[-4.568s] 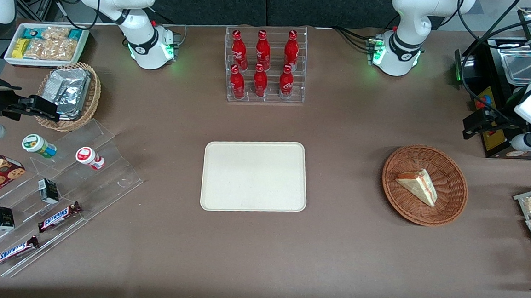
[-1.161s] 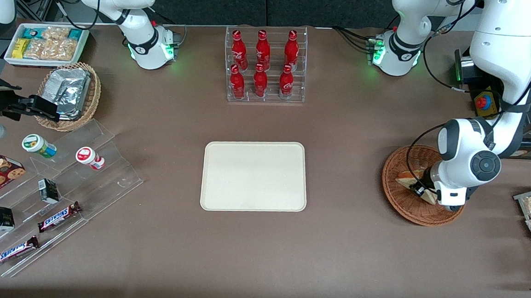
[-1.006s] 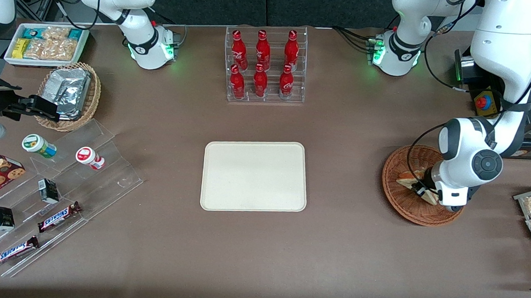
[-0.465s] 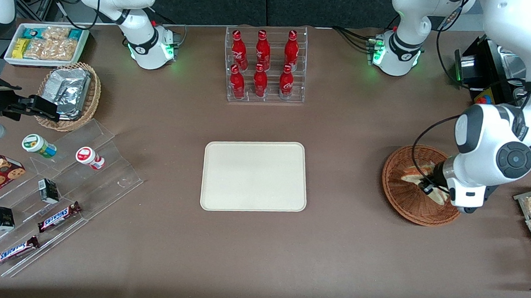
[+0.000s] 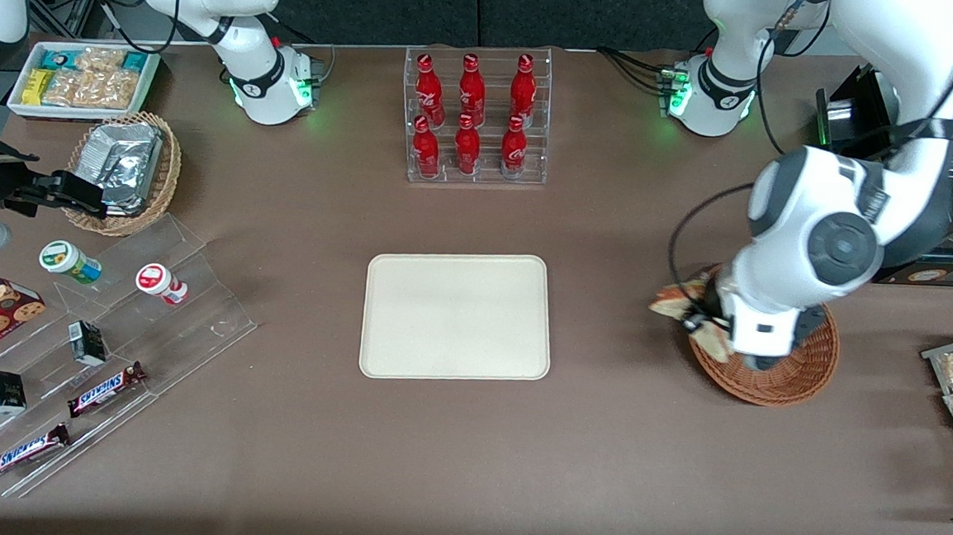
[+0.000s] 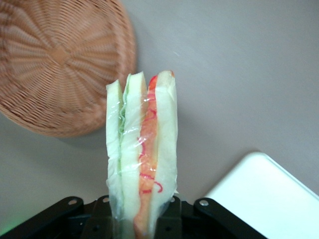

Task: Place sandwich from basket to tray
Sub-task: 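Lift the sandwich and carry it with the left gripper to the tray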

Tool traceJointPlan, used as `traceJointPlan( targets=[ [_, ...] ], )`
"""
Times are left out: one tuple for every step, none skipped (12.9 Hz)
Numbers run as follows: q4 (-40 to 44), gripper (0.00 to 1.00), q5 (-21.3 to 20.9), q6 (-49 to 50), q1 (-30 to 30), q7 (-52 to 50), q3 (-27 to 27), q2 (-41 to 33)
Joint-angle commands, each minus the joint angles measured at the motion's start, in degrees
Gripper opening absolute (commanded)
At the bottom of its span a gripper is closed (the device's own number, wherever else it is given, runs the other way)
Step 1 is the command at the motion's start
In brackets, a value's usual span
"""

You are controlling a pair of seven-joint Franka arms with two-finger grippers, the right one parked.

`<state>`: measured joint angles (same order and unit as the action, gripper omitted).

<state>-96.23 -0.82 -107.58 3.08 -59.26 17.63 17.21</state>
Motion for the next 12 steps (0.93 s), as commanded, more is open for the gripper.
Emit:
traceJointPlan(
  targets=[
    [5.95, 0.06, -0.58, 1.32, 5.59, -1.56, 0.92, 2.47],
    [6.93, 0.06, -0.49, 1.32, 7.1, -1.56, 0.92, 3.61],
    [7.89, 0.06, -0.58, 1.15, 9.2, -1.47, 0.92, 4.75],
    [9.03, 0.06, -0.76, 1.15, 12.01, -1.47, 0.92, 6.07],
    [10.35, 0.06, -0.76, 1.15, 13.86, -1.21, 0.92, 7.38],
    [11.76, 0.06, -0.76, 1.15, 15.19, -0.86, 0.83, 8.79],
    [13.51, 0.06, -1.8, 1.15, 16.68, -0.42, 0.92, 10.28],
    [15.18, 0.06, -4.34, 0.97, 18.17, 0.37, 0.92, 12.21],
    [16.94, 0.06, -5.49, 0.97, 19.32, 2.29, 0.92, 14.06],
    [19.04, 0.06, -5.59, 0.8, 20.38, 5.18, 0.92, 16.25],
    [21.67, 0.07, -5.68, 0.79, 21.34, 7.91, 0.92, 18.45],
    [24.48, 0.08, -5.77, 0.79, 22.83, 10.2, 0.92, 21.17]
  ],
)
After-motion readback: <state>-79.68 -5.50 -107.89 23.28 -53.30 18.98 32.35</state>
